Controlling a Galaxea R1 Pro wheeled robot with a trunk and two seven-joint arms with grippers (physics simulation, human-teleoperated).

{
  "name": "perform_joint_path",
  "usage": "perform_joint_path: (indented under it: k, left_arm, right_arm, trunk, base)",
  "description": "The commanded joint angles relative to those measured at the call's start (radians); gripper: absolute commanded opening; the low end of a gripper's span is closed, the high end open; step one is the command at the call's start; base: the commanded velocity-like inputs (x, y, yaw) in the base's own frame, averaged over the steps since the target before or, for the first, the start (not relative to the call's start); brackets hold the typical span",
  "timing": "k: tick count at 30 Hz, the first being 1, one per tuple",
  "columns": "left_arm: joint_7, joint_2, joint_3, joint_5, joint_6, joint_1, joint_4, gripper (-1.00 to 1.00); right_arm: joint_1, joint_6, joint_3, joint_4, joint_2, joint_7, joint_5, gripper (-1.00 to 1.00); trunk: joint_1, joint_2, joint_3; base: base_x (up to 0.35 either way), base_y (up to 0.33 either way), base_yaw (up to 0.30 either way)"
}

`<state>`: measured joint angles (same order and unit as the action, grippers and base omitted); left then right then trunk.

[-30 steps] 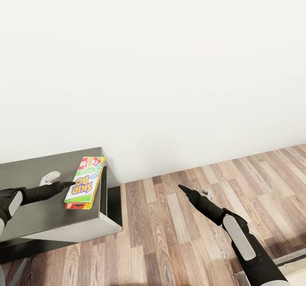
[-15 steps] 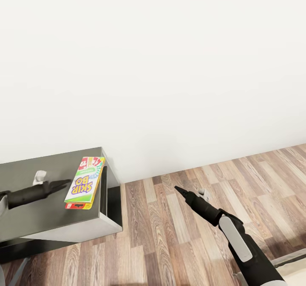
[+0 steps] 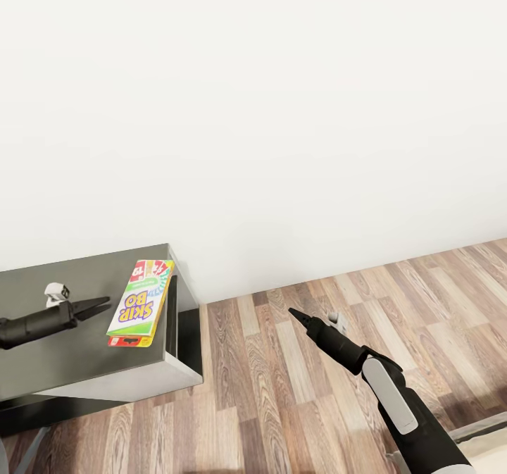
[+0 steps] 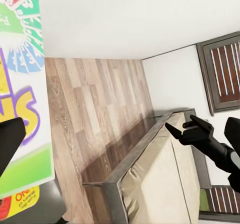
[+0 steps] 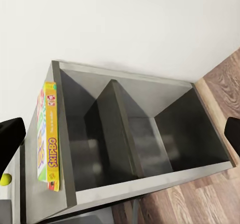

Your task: Put all the toys in the child's room - the three board games (two on the bed and one on the table), the two jigsaw puzzles on the table, and the tennis ball on the table - inside the toy box on the table in the child's room.

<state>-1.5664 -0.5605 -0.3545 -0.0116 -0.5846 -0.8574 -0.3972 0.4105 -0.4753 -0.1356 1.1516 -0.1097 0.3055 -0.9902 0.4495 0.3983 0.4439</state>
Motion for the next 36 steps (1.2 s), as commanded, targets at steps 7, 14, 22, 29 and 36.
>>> perform_joint_path:
  k: [7,14,22,29,36]
  left_arm:
    - [-0.004,-0.009,-0.001,-0.001,-0.009,0.000,0.000,1.00]
    - [-0.004,-0.011,0.000,-0.009,-0.011,0.011,-0.009,1.00]
    - [-0.004,-0.008,0.004,-0.015,-0.052,0.025,-0.042,1.00]
    - [-0.004,0.017,0.042,-0.015,-0.170,0.041,-0.105,1.00]
    - [-0.004,0.032,0.101,-0.015,-0.226,0.074,-0.205,1.00]
  right_arm:
    - [0.001,-0.003,-0.001,0.000,-0.001,0.000,-0.005,1.00]
    - [0.001,-0.003,-0.001,0.000,0.000,0.000,-0.005,1.00]
    - [0.001,-0.003,-0.014,0.000,0.015,-0.002,-0.005,1.00]
    - [0.006,-0.004,-0.061,-0.020,0.089,-0.051,0.047,1.00]
    - [0.011,-0.009,-0.063,-0.045,0.121,-0.084,0.132,1.00]
  trunk:
    - [0.001,0.002,0.001]
    - [0.001,0.002,0.001]
    - [0.001,0.002,0.001]
    - [0.001,0.002,0.001]
    - [0.001,0.002,0.001]
  base:
    - [0.000,0.000,0.000]
    - [0.000,0.000,0.000]
    - [0.000,0.000,0.000]
    - [0.000,0.000,0.000]
    - [0.000,0.000,0.000]
